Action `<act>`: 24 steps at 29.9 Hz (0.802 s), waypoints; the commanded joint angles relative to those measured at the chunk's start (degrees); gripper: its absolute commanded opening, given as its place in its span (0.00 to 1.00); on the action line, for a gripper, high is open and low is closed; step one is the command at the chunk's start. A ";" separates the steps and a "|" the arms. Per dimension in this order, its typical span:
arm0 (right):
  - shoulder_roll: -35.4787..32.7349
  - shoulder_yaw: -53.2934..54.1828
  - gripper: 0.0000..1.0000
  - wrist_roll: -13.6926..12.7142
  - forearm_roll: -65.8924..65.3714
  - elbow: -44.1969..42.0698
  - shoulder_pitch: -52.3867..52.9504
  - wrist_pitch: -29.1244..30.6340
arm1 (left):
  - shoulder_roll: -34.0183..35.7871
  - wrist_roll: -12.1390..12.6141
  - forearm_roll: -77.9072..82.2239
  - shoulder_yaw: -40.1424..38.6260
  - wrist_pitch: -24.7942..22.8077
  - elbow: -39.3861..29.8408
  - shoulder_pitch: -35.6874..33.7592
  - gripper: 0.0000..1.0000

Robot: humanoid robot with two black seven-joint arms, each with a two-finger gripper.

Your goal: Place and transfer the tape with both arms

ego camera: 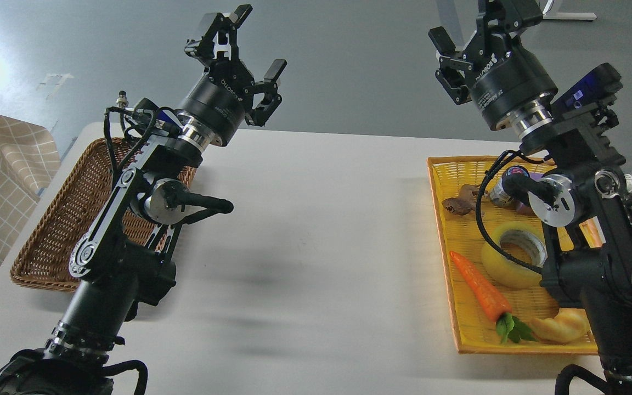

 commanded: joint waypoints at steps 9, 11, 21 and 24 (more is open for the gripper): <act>0.00 -0.44 1.00 -0.09 -0.06 0.03 0.35 0.00 | 0.00 -1.94 -4.17 -0.36 0.49 -0.03 0.10 0.98; 0.00 -0.26 1.00 -0.09 0.03 0.20 0.43 0.00 | 0.00 -1.94 -4.17 -0.27 0.49 -0.03 0.10 0.98; 0.00 0.09 1.00 0.00 0.29 1.35 0.26 0.09 | 0.00 -2.03 -4.00 -0.53 0.49 -0.03 0.28 0.98; 0.00 0.26 1.00 0.00 0.29 1.35 0.35 0.00 | 0.00 -1.94 -4.08 -0.53 0.58 -0.03 0.28 0.98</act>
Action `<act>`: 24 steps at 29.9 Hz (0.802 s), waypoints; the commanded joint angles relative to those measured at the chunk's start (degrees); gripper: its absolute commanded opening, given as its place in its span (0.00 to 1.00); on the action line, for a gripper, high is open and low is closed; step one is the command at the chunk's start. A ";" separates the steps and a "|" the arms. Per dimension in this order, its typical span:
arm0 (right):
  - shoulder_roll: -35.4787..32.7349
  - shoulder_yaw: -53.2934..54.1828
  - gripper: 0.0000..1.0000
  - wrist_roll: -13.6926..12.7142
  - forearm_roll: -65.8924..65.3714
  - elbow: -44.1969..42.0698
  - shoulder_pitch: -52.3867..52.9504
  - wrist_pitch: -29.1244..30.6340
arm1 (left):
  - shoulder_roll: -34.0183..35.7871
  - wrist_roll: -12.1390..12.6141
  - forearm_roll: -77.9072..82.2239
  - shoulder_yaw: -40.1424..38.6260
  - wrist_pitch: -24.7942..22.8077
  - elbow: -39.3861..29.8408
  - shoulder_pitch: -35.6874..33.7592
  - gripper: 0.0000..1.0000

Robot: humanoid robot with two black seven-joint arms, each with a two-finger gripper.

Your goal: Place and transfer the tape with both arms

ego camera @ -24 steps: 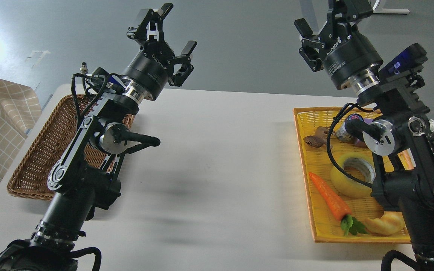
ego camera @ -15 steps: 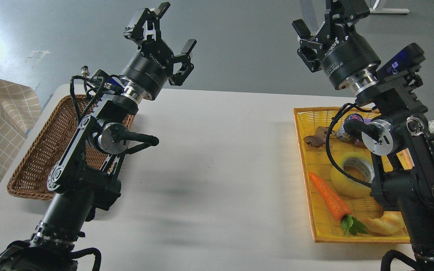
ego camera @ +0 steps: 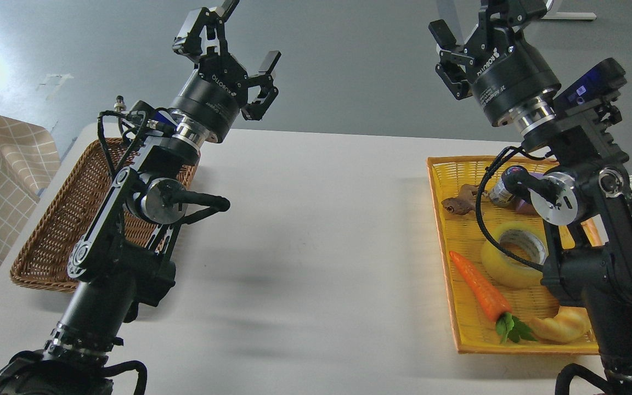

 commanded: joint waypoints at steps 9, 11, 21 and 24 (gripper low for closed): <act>0.00 0.92 1.00 0.01 0.09 -0.16 -0.11 -0.08 | 0.00 0.06 0.01 -0.01 0.11 0.00 -0.06 0.98; 0.00 0.92 1.00 0.01 0.00 -0.16 -0.11 -0.08 | 0.00 0.06 0.01 -0.01 0.11 0.00 0.03 0.98; 0.00 0.92 1.00 0.01 0.00 -0.16 0.15 -0.08 | 0.00 -0.03 0.01 -0.01 0.47 0.00 0.03 0.98; 0.00 0.92 1.00 0.01 0.00 -0.07 0.15 -0.08 | 0.00 0.06 0.01 -0.01 0.47 -0.09 -0.06 0.98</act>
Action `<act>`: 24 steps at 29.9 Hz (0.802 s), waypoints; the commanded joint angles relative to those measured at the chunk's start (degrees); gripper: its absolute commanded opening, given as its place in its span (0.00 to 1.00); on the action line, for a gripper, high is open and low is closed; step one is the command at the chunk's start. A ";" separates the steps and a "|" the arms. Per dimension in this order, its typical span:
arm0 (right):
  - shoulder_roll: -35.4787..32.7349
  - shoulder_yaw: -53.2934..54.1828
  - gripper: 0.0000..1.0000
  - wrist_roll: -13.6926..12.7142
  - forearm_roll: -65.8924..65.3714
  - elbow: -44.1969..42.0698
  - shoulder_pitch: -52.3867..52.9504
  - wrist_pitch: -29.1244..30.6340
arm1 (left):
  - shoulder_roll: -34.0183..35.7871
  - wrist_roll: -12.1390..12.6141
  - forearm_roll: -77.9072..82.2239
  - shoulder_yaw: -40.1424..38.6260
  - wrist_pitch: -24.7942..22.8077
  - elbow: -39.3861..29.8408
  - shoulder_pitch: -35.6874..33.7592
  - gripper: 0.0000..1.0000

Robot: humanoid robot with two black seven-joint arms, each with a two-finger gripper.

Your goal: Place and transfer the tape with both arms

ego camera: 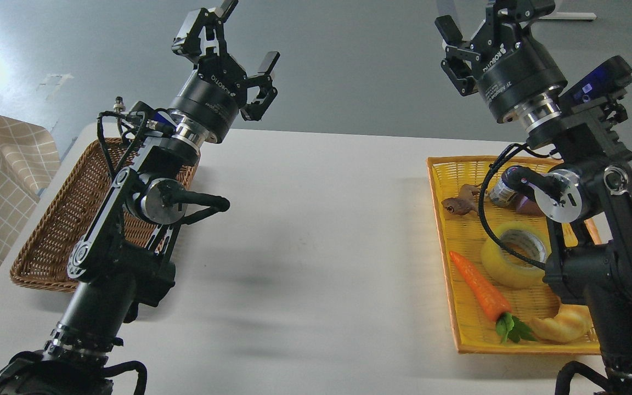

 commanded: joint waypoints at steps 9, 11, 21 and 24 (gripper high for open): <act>0.00 -0.09 1.00 0.00 -0.02 0.17 0.01 0.01 | 0.00 0.00 0.07 0.09 0.22 -0.09 -0.08 0.98; 0.00 -0.09 1.00 0.00 -0.02 0.17 -0.08 0.01 | 0.00 0.00 0.07 0.09 0.22 -0.09 -0.08 0.98; 0.00 -0.18 1.00 0.00 -0.02 1.05 0.01 -0.26 | 0.00 -0.09 0.16 0.00 0.74 -0.09 0.01 0.98; 0.00 -0.18 1.00 0.00 -0.02 1.14 0.01 -0.35 | 0.00 -0.09 0.16 0.09 0.74 -0.09 0.01 0.98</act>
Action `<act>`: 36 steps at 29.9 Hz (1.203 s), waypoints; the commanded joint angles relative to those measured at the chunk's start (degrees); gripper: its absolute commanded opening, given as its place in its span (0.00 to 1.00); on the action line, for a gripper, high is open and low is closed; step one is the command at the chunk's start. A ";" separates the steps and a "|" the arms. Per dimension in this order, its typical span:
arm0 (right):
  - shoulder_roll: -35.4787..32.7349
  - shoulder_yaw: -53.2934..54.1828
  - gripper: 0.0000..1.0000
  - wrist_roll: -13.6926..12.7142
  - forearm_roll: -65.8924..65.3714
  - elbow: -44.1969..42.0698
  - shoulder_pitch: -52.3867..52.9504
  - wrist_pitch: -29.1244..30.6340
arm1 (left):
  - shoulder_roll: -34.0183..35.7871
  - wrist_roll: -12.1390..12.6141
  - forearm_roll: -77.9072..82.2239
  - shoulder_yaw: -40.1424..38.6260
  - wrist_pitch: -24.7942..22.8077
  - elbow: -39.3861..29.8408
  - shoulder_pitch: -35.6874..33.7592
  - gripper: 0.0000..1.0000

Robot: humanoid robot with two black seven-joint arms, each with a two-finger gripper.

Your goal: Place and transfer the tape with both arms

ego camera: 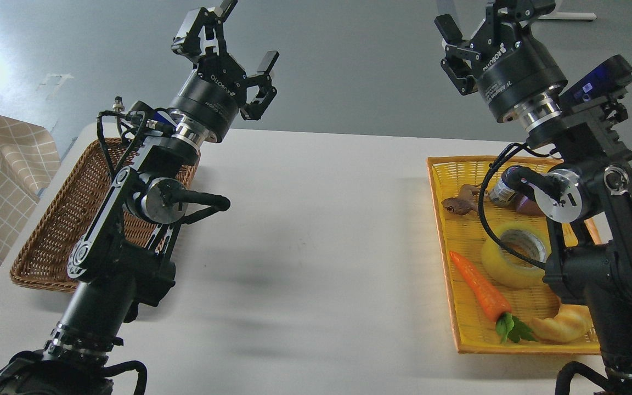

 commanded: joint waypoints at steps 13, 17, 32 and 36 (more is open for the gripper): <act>0.00 -0.36 1.00 0.00 0.00 0.55 0.00 0.33 | 0.00 -0.03 0.08 -0.03 0.06 0.00 0.09 0.98; 0.00 -0.36 1.00 0.00 0.00 0.55 -0.09 0.33 | 0.00 -0.03 0.08 -0.03 -0.38 -0.17 0.09 0.98; 0.00 0.26 1.00 0.09 0.09 4.50 -0.61 0.42 | 0.00 -0.03 -0.27 0.06 -0.64 -1.58 -0.09 0.98; 0.00 1.40 1.00 0.09 0.09 4.59 0.18 0.68 | 0.00 -0.03 -0.27 0.06 -0.64 -1.58 -0.18 0.98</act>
